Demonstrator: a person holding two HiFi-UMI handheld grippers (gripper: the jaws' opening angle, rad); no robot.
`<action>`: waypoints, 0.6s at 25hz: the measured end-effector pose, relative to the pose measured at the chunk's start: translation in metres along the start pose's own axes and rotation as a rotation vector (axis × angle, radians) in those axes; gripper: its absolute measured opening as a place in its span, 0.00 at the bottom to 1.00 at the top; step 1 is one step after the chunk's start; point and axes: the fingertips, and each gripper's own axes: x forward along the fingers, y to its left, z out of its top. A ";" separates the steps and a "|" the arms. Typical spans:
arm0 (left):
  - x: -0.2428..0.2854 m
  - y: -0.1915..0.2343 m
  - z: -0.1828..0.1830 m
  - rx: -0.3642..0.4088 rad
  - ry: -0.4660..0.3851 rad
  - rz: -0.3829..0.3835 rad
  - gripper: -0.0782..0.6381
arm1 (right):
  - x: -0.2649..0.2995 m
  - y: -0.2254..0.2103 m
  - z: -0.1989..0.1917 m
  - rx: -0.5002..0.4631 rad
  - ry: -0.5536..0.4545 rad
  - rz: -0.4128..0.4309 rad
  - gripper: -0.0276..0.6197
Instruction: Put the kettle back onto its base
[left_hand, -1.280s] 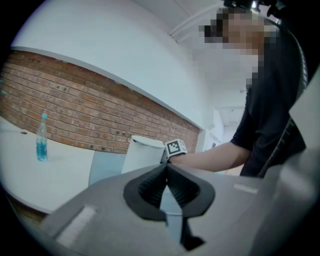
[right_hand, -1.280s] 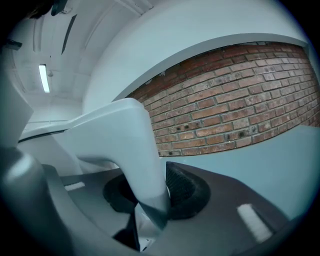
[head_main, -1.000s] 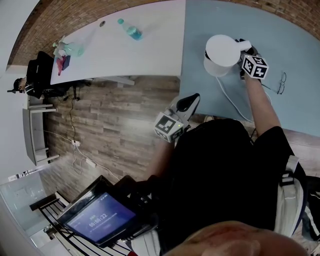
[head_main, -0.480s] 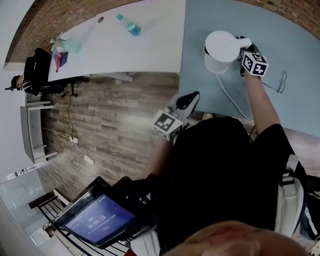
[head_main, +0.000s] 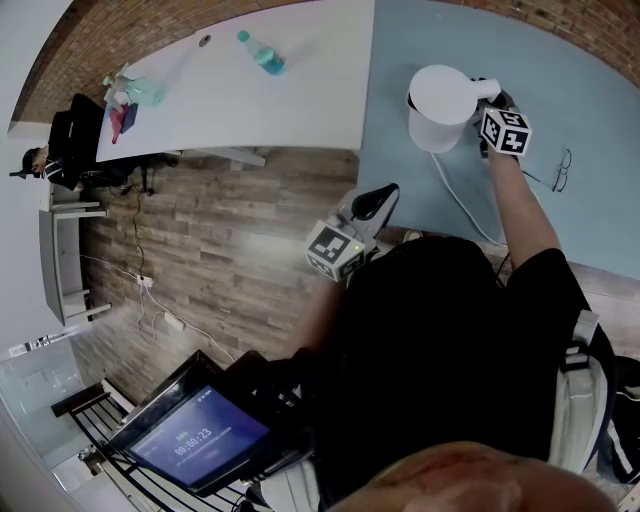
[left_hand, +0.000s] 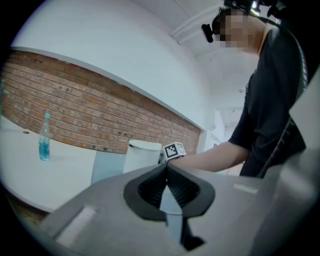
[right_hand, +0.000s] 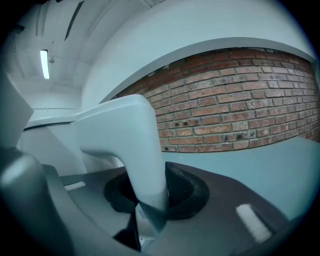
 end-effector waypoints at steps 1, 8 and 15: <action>0.000 0.000 0.001 0.002 -0.001 -0.001 0.11 | 0.000 0.000 0.000 -0.005 -0.002 0.001 0.18; 0.003 -0.008 0.008 0.016 -0.016 -0.022 0.11 | -0.004 0.001 -0.001 -0.031 0.026 0.013 0.18; 0.002 -0.010 0.008 0.024 0.002 -0.022 0.11 | -0.003 0.001 -0.003 -0.033 0.036 0.010 0.17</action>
